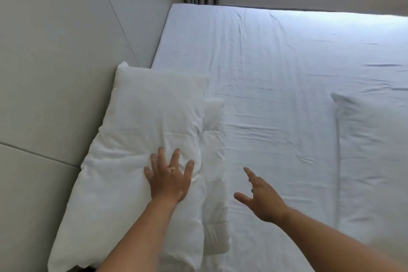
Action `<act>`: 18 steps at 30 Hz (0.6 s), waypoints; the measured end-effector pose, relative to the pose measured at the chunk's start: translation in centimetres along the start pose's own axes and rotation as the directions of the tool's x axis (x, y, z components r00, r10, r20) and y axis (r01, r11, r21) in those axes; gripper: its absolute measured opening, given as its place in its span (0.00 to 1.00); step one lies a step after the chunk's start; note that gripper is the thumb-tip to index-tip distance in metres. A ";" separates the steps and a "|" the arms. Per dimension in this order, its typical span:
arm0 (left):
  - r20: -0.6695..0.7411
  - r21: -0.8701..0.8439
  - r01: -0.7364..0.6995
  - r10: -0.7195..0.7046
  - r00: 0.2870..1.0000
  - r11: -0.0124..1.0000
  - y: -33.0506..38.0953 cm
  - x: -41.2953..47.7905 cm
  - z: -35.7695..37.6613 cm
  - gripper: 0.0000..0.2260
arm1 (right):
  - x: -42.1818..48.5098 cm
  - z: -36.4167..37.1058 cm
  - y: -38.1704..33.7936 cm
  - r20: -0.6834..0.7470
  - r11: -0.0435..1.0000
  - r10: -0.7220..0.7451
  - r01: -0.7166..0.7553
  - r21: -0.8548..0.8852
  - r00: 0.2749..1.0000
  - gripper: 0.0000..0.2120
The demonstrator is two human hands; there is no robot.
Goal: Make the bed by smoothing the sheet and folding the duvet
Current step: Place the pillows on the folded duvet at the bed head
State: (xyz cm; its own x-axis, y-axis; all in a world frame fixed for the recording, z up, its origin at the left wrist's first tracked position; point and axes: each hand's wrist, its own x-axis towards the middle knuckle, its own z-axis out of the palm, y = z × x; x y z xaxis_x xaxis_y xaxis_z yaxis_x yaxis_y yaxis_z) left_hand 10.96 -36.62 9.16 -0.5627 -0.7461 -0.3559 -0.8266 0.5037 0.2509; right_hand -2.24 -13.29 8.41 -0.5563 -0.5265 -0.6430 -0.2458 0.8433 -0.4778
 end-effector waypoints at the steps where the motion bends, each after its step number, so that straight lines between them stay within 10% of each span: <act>1: 0.045 -0.007 -0.062 0.062 0.997 0.998 2.7 -1.0 1.4 0.29 | -1.4 -1.0 2.4 -0.016 0.999 0.045 -0.045 -0.006 0.999 0.46; 8: 0.619 0.056 -0.091 0.037 0.784 0.994 11.8 -7.3 12.0 0.25 | -11.6 -6.4 21.3 -0.096 0.903 0.412 -0.393 0.171 0.906 0.40; 15: 0.656 0.323 -0.128 -0.124 0.744 0.938 14.0 -10.7 20.4 0.34 | -17.7 -9.6 41.1 0.000 0.747 0.641 -0.623 0.232 0.768 0.34; 18: 0.683 0.280 -0.188 -0.058 0.728 0.941 22.8 -13.1 21.5 0.18 | -17.8 -11.9 48.6 0.038 0.702 0.665 -0.642 0.308 0.746 0.34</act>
State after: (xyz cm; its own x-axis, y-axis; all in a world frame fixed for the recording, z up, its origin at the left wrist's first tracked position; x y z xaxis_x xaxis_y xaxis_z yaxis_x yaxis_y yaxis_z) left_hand -0.65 -5.97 0.18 -0.3673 -0.2756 -0.8883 -0.6749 0.7362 0.0507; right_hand -13.76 38.34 3.71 -0.5479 0.1642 -0.8203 0.4289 0.8970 -0.1069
